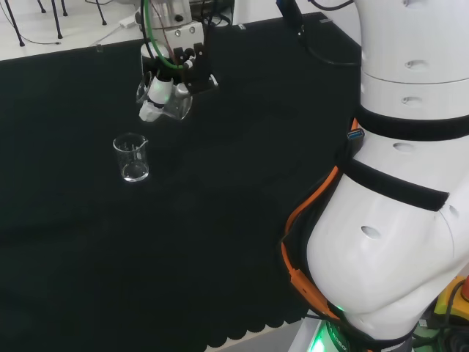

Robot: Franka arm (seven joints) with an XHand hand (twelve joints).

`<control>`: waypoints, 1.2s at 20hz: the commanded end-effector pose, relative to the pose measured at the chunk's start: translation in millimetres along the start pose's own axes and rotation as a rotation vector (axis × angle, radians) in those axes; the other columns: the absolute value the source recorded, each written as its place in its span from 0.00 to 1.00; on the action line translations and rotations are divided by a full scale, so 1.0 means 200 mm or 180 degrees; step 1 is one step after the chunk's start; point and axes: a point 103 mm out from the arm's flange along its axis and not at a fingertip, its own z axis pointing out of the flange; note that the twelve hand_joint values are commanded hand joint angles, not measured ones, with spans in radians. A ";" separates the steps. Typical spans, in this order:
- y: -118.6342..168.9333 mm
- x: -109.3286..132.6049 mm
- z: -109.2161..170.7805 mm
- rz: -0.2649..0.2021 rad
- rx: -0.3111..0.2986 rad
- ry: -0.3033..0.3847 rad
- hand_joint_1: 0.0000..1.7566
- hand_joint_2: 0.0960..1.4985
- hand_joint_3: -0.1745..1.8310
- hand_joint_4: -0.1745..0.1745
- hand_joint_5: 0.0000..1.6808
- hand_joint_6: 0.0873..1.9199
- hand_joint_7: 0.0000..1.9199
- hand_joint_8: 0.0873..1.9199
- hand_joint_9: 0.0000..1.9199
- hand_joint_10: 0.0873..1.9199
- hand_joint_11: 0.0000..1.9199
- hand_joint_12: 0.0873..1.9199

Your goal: Place the beaker back on the table.

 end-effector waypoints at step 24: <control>0.11 -0.26 0.38 -0.0639 -0.0423 0.1107 0.67 0.39 0.41 0.46 0.79 0.26 0.87 0.17 0.78 0.28 0.73 0.38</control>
